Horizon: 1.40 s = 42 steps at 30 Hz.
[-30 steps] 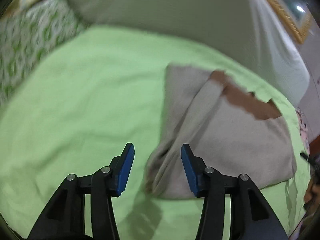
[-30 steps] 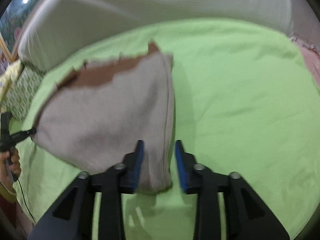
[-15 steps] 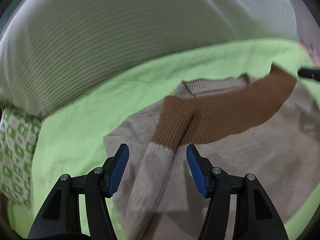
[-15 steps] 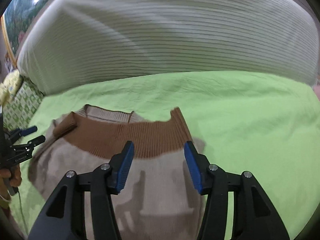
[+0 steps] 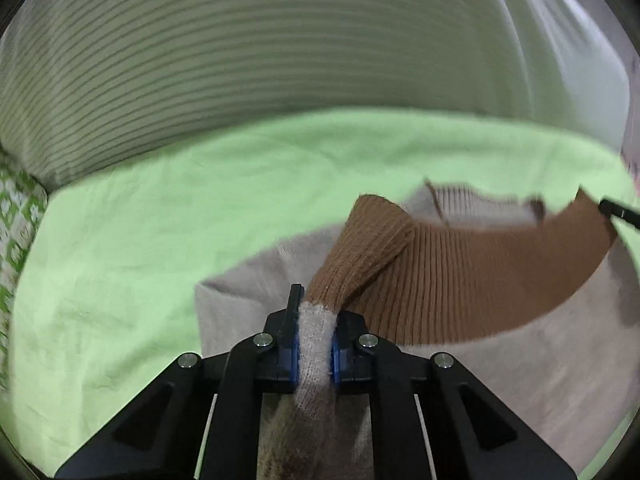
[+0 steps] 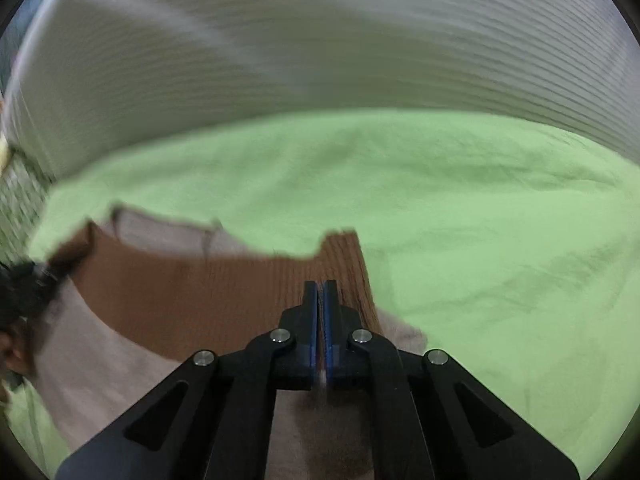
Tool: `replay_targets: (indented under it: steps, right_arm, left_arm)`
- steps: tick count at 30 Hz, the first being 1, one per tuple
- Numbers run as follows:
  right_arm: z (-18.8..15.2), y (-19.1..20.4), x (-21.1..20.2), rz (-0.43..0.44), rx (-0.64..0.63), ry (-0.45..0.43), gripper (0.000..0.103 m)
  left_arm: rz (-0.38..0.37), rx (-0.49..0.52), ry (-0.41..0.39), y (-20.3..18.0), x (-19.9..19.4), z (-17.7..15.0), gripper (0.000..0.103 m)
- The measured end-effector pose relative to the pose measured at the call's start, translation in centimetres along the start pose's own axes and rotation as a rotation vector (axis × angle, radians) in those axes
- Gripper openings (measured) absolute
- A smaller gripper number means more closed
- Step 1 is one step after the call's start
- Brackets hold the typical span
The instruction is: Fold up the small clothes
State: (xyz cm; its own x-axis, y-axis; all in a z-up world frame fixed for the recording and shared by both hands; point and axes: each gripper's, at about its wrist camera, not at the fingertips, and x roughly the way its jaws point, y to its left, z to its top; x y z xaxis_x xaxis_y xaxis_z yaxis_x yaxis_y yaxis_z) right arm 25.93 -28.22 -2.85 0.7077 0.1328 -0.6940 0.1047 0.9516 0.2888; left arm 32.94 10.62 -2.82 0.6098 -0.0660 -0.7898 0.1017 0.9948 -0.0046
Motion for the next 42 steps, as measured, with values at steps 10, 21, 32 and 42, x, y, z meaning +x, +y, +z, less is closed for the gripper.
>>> replay_targets:
  steps: [10,21,32,42]
  right_arm:
    - [-0.1,-1.3,3.6,-0.136,0.047,0.070,0.003]
    - [-0.6,-0.7,-5.3,-0.076,0.139,-0.115,0.051]
    - [-7.8,10.8,-4.3,0.336,-0.078,0.072,0.051]
    - [-3.3,10.1,5.1,-0.144,-0.154,0.116,0.048]
  left_arm:
    - [-0.183,-0.295,0.050,7.1,3.0,-0.3,0.025]
    - [-0.052,-0.364,-0.030,10.8,-5.2,-4.6,0.045]
    - [-0.213,-0.364,-0.059,2.9,-10.6,-14.4,0.061]
    - [-0.129,-0.436,0.011,4.6,-8.8,-19.0,0.059]
